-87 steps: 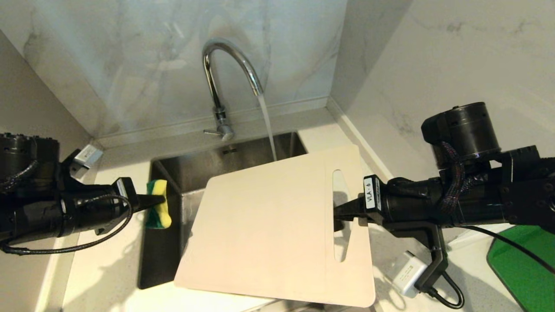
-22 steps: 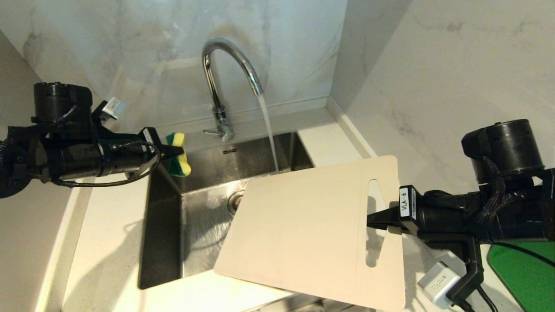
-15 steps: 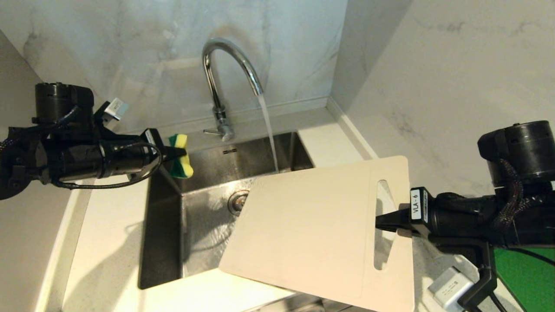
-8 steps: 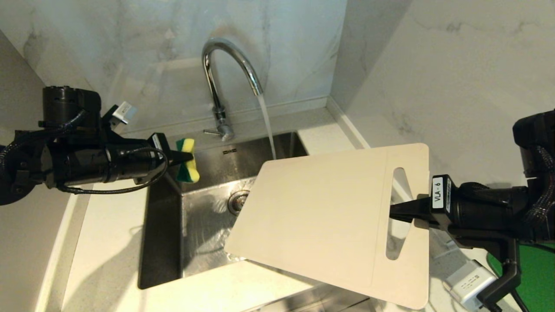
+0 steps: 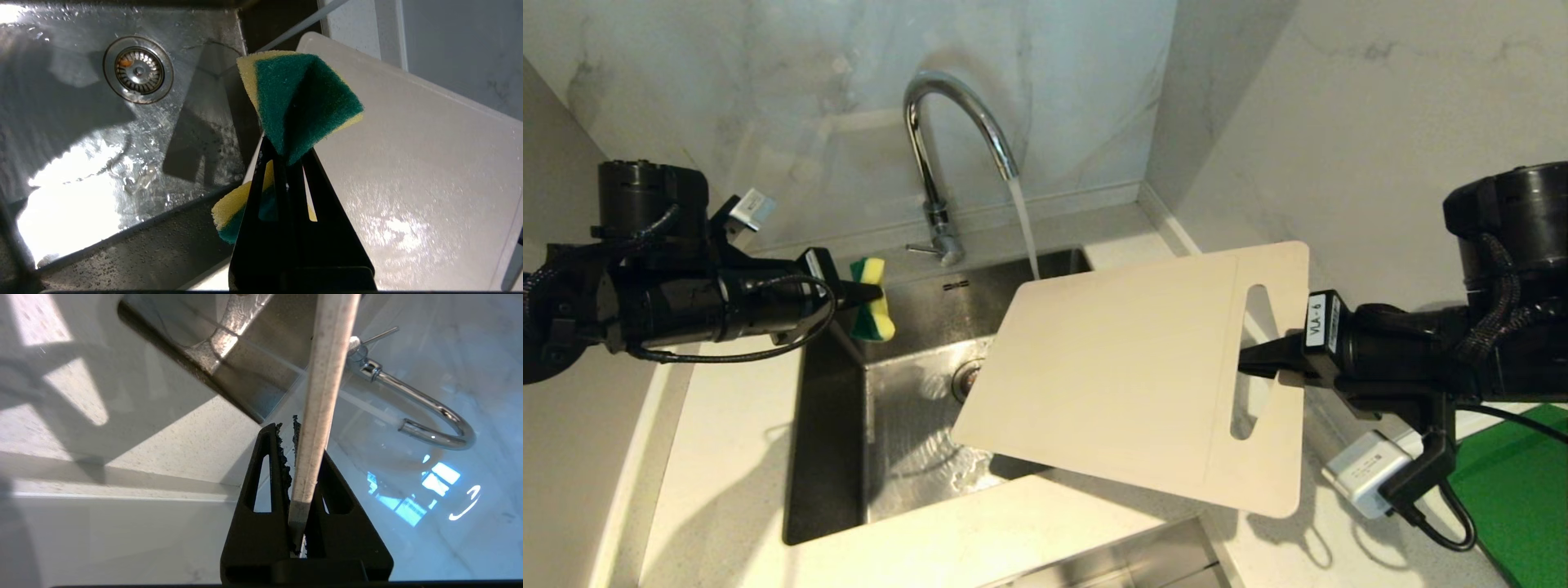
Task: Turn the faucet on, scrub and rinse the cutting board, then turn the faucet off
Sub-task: Scrub the cutting board underwater
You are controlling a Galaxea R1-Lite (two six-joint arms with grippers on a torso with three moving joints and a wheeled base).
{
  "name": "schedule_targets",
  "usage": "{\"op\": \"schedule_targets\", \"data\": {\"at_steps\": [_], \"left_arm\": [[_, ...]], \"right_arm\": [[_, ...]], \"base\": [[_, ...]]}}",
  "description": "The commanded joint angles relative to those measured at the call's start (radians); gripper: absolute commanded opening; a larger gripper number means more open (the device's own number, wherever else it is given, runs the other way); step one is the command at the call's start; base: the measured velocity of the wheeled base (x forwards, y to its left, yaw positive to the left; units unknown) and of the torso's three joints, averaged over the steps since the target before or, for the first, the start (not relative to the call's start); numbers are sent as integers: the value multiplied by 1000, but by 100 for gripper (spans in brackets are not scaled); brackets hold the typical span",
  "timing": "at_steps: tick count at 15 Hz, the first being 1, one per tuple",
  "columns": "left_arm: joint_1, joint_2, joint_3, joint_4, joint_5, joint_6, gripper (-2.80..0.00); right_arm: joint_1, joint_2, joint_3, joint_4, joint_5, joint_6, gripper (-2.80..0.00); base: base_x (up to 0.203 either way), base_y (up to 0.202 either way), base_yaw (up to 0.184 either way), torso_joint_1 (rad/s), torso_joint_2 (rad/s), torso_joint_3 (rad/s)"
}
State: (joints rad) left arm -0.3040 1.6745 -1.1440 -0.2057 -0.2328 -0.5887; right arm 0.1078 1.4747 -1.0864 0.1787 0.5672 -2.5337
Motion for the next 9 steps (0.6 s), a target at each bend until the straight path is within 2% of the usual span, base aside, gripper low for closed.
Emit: {"op": "schedule_targets", "data": {"at_steps": [1, 5, 9], "left_arm": [[-5, -4, -1, -1, -2, -5, -280], [-40, -28, 10, 0, -2, -6, -280], [-43, -32, 10, 2, -2, -6, -280]], "right_arm": [[4, 95, -80, 10, 3, -53, -280], [34, 204, -224, 76, -23, -125, -280], [90, 299, -332, 86, -51, -132, -280]], "base": [[0, 0, 0, 0, 0, 0], [0, 0, 0, 0, 0, 0], [0, 0, 0, 0, 0, 0]]}}
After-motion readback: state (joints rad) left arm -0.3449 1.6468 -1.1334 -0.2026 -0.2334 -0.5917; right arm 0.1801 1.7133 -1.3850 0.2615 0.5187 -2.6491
